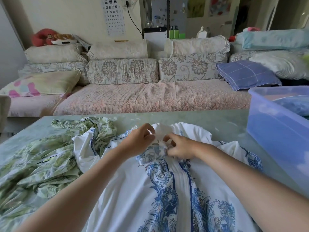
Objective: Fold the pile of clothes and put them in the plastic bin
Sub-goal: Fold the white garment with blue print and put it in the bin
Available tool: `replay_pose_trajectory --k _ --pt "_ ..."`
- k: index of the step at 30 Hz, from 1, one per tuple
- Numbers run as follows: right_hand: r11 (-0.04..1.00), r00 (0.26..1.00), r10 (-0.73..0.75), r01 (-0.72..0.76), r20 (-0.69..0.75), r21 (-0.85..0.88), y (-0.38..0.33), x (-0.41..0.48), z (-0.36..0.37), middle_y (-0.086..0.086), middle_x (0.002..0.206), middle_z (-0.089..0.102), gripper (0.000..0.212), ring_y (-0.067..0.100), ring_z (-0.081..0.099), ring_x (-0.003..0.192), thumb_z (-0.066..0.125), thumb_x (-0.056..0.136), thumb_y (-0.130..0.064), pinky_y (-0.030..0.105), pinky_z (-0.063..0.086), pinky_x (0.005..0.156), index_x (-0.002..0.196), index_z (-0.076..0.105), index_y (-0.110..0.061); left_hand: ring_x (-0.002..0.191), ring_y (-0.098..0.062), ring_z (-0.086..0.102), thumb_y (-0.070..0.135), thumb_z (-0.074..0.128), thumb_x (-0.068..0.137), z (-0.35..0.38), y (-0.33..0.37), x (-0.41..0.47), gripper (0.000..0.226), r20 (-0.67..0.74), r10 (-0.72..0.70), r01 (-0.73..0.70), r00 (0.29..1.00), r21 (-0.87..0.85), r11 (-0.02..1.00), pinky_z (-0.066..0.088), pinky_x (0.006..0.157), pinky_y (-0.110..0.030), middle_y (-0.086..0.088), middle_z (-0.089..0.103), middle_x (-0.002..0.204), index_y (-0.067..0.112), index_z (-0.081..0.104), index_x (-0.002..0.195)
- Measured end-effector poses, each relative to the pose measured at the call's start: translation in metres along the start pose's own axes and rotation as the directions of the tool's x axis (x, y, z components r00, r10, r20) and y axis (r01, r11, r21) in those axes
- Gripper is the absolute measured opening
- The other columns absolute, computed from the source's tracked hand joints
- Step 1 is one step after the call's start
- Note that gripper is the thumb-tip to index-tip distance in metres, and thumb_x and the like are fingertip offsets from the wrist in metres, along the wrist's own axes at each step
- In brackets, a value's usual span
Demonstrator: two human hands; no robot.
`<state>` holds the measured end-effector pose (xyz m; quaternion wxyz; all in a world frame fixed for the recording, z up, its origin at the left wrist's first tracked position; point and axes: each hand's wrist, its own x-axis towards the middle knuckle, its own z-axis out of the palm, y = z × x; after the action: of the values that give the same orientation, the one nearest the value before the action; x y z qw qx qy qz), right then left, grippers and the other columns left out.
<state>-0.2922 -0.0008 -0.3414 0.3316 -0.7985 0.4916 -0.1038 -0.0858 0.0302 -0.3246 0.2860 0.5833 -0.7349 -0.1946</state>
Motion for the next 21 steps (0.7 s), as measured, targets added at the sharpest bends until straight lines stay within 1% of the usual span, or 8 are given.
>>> replay_pose_trajectory --k 3,5,8,10,13,15,17,21 --pt "0.993 0.996 -0.041 0.031 0.085 0.117 -0.004 -0.002 0.002 -0.009 0.090 0.061 0.037 0.008 0.058 0.076 0.058 0.076 -0.027 0.023 0.045 0.068 0.111 0.067 -0.035 0.068 -0.002 0.055 0.038 0.081 0.072 -0.003 -0.006 -0.004 0.033 0.229 -0.067 0.038 0.971 0.128 0.991 0.042 0.061 -0.020 0.013 0.061 0.086 0.034 0.065 0.101" --pt "0.995 0.993 -0.051 0.059 0.110 -0.076 -0.003 -0.003 0.006 -0.016 0.086 0.064 0.030 0.003 0.060 0.074 0.065 0.079 -0.021 0.017 0.046 0.066 0.104 0.073 -0.035 0.086 -0.007 0.058 0.039 0.086 0.066 -0.005 -0.011 -0.007 0.047 0.345 -0.090 -0.023 0.934 0.311 0.950 0.044 0.071 -0.020 0.014 0.062 0.100 0.034 0.066 0.109" --pt "0.963 0.992 -0.042 0.073 0.123 -0.259 0.001 0.002 0.012 -0.016 0.086 0.071 0.020 0.004 0.066 0.083 0.072 0.078 -0.023 0.027 0.056 0.079 0.096 0.077 -0.028 0.083 -0.011 0.058 0.029 0.083 0.069 -0.004 -0.018 -0.005 0.030 0.432 -0.122 -0.063 0.894 0.390 0.918 0.043 0.066 -0.023 0.010 0.064 0.090 0.034 0.066 0.093" --pt "0.970 0.993 -0.017 0.044 0.113 -0.241 -0.001 0.002 0.012 -0.011 0.097 0.070 0.022 0.012 0.066 0.091 0.073 0.078 -0.029 0.034 0.057 0.085 0.099 0.068 -0.027 0.074 -0.014 0.055 0.021 0.079 0.075 -0.003 -0.017 -0.001 0.021 0.358 -0.080 -0.059 0.930 0.361 0.931 0.038 0.058 -0.024 0.007 0.060 0.079 0.031 0.063 0.084" --pt "0.986 0.997 -0.043 0.030 -0.072 -0.166 -0.003 0.003 0.012 -0.004 0.108 0.059 0.053 0.019 0.060 0.097 0.076 0.077 -0.036 0.035 0.052 0.081 0.116 0.042 -0.027 0.076 -0.027 0.060 0.016 0.062 0.092 -0.002 -0.014 0.006 0.016 -0.039 0.131 -0.115 0.991 0.272 0.955 0.041 0.059 -0.030 -0.003 0.062 0.084 0.018 0.055 0.106" --pt "0.990 0.970 -0.099 0.073 -0.224 -0.121 -0.003 0.006 0.013 -0.003 0.116 0.052 0.072 0.020 0.058 0.102 0.081 0.073 -0.041 0.036 0.050 0.084 0.124 0.031 -0.028 0.066 -0.029 0.062 0.019 0.053 0.097 -0.003 -0.011 0.008 0.018 -0.210 0.305 -0.243 0.929 0.275 0.930 0.050 0.054 -0.037 -0.007 0.067 0.080 0.021 0.044 0.112" --pt "0.992 0.944 -0.112 0.088 -0.310 -0.088 0.000 0.009 0.013 -0.005 0.115 0.054 0.081 0.019 0.059 0.100 0.083 0.071 -0.042 0.036 0.050 0.083 0.132 0.030 -0.035 0.055 -0.026 0.062 0.029 0.049 0.094 -0.004 -0.010 0.007 0.017 -0.262 0.480 -0.375 0.837 0.364 0.853 0.050 0.044 -0.037 -0.004 0.069 0.071 0.025 0.039 0.108" --pt "0.970 0.938 -0.080 -0.004 -0.336 -0.243 -0.004 0.010 0.011 -0.008 0.081 0.062 0.018 0.020 0.063 0.083 0.073 0.078 -0.032 0.028 0.040 0.058 0.092 0.062 -0.031 0.051 -0.020 0.061 0.040 0.072 0.079 -0.005 -0.010 0.003 0.034 -0.129 0.639 -0.529 0.758 0.451 0.719 0.042 0.044 -0.021 0.005 0.064 0.065 0.028 0.048 0.100"
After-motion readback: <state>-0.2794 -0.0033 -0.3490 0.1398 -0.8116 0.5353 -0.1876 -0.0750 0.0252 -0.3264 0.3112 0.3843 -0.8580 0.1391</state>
